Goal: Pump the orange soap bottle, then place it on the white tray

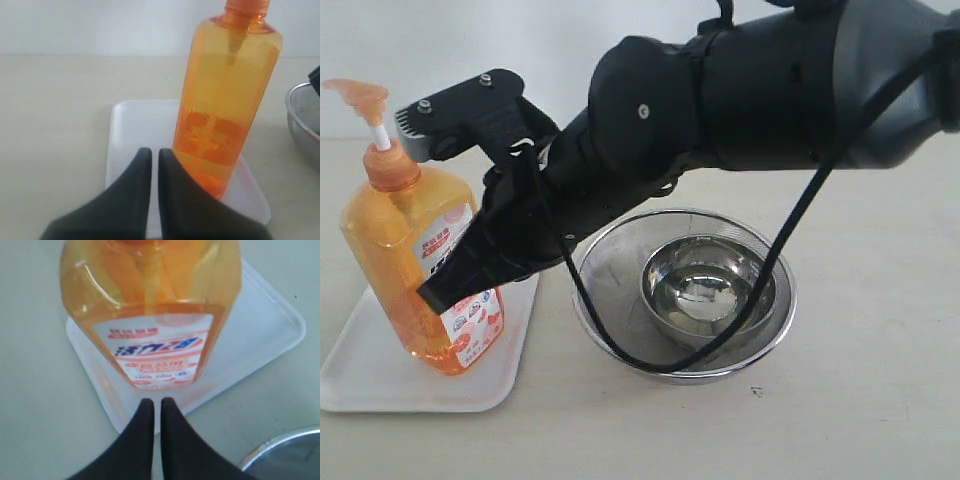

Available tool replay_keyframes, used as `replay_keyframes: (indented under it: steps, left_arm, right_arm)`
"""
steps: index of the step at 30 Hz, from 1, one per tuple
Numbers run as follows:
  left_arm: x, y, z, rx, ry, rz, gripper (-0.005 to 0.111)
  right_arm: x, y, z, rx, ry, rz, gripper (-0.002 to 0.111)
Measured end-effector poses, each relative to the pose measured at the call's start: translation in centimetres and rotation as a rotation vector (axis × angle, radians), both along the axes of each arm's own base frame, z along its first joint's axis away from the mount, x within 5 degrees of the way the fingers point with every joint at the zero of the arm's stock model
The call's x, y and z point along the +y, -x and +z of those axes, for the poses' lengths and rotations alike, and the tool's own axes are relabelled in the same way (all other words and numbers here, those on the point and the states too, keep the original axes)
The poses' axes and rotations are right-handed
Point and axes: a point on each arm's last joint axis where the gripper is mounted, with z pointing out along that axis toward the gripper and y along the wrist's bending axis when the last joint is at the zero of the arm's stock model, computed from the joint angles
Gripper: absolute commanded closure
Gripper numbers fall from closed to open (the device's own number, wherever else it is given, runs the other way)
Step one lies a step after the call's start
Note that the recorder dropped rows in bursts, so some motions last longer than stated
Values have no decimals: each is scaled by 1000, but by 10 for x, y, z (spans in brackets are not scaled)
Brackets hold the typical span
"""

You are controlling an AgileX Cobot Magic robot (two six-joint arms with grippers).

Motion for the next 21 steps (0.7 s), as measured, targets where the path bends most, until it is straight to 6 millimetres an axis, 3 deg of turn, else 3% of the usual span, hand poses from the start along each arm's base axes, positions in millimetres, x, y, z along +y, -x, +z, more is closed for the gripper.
replay_keyframes:
  steps: [9,16,21]
  left_arm:
    - [0,0,0,0,0,0,102]
    - [0,0,0,0,0,0,102]
    - [0,0,0,0,0,0,102]
  right_arm:
    - [-9,-6,-3,40,34,-18,108]
    - [-18,1,-25,85,89,-20,108]
    - [-19,2,-28,96,95,-22,108]
